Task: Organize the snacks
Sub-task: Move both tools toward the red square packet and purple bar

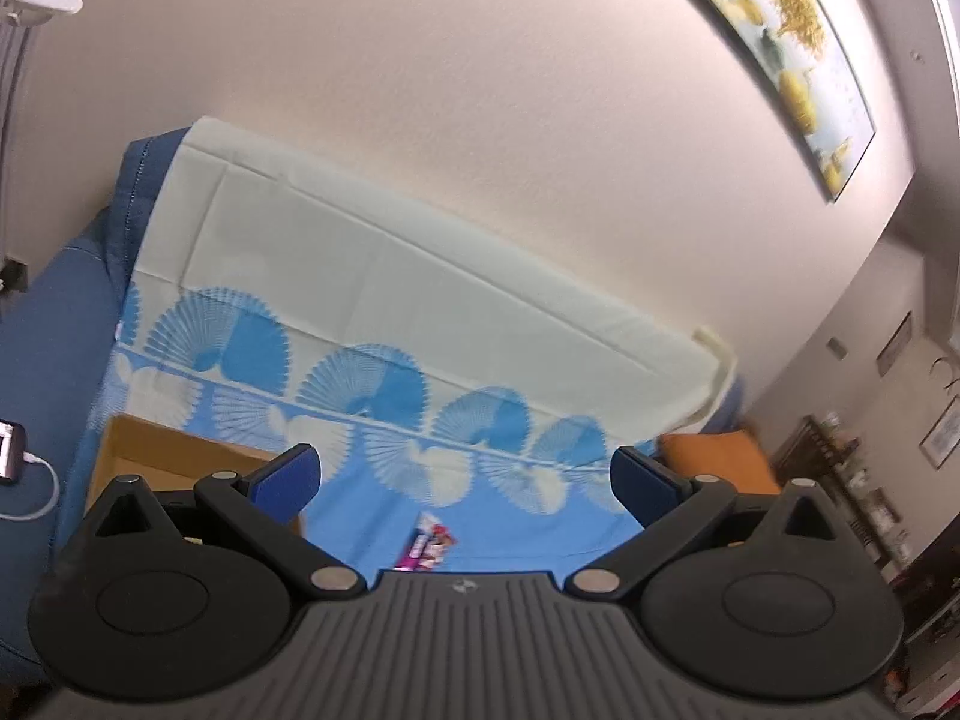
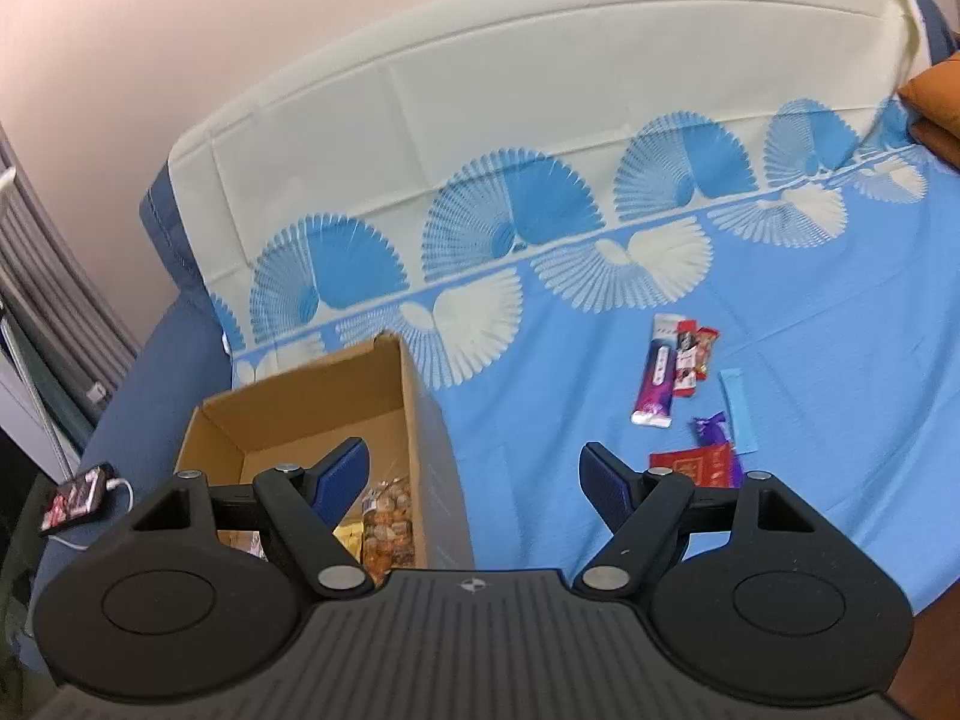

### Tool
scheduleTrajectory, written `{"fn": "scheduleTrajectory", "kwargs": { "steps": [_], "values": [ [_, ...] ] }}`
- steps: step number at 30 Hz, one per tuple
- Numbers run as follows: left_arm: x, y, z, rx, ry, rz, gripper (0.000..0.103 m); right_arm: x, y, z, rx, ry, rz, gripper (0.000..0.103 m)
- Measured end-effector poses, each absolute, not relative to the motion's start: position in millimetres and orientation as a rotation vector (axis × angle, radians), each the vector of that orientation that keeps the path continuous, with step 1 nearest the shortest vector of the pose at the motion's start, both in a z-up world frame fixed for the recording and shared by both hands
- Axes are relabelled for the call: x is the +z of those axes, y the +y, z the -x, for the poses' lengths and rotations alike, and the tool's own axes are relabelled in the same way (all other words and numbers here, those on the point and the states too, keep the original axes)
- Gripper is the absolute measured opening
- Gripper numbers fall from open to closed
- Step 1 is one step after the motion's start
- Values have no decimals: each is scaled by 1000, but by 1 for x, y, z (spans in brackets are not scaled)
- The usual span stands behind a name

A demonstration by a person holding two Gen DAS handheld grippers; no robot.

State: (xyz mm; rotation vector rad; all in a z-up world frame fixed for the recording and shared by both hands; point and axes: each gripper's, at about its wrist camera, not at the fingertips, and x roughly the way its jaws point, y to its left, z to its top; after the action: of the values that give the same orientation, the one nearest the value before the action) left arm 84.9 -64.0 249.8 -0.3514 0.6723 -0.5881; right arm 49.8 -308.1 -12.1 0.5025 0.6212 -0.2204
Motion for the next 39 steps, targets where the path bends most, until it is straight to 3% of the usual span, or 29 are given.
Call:
{"fn": "scheduleTrajectory", "kwargs": {
  "steps": [4, 17, 26, 39],
  "values": [
    [256, -69, -71, -589, 719, 370, 103, -4, -319, -29, -243, 581, -509, 80],
    [268, -61, -27, -534, 540, 307, 103, 3, -354, 17, -319, 476, -532, 80],
    [186, -72, -90, -297, 750, 168, 103, -72, -398, 17, -413, 602, -619, 83],
    [104, -131, -168, -199, 933, 42, 103, -193, -464, -78, -514, 762, -667, 85]
  ]
}}
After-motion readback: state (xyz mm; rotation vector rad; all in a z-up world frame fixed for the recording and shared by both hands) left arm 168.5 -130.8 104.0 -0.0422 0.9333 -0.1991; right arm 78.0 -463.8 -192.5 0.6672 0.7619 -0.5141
